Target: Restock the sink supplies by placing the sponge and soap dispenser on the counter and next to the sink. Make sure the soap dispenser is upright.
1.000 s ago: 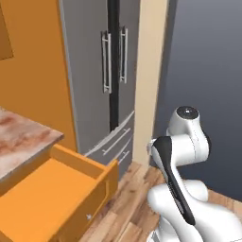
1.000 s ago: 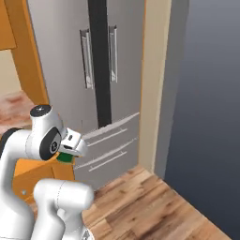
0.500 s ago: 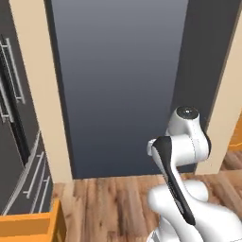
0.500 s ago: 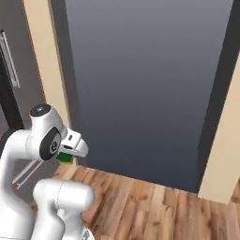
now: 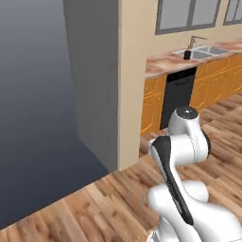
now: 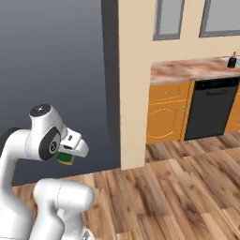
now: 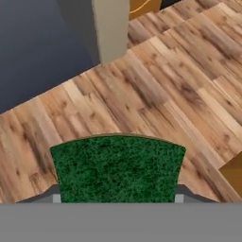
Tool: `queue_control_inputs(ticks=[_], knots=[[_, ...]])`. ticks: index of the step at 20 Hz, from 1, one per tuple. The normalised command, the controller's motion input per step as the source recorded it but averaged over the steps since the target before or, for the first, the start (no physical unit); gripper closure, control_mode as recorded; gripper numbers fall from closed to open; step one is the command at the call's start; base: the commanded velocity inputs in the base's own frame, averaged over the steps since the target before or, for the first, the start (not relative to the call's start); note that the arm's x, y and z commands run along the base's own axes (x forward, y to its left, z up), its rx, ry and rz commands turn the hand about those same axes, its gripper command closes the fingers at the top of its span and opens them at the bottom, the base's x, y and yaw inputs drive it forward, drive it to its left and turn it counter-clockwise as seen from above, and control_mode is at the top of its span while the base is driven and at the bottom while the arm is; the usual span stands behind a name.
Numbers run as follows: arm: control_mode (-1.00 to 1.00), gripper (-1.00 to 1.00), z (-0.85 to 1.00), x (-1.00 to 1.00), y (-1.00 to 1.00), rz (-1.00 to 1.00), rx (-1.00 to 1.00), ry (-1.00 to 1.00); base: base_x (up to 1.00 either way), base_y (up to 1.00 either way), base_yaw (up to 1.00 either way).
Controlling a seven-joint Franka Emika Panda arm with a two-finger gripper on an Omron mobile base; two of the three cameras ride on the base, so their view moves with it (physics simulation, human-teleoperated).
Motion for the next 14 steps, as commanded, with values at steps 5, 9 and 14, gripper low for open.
queue_control_inputs(ticks=[5,9,14], knots=[[1.0,1.0,0.0,0.0,0.0,0.0,0.0,0.0,0.84,-0.54,-0.64],[1.0,1.0,0.0,0.0,0.0,0.0,0.0,0.0,1.0,-0.22,-0.5],[1.0,1.0,0.0,0.0,0.0,0.0,0.0,0.0,1.0,-0.03,-0.34]])
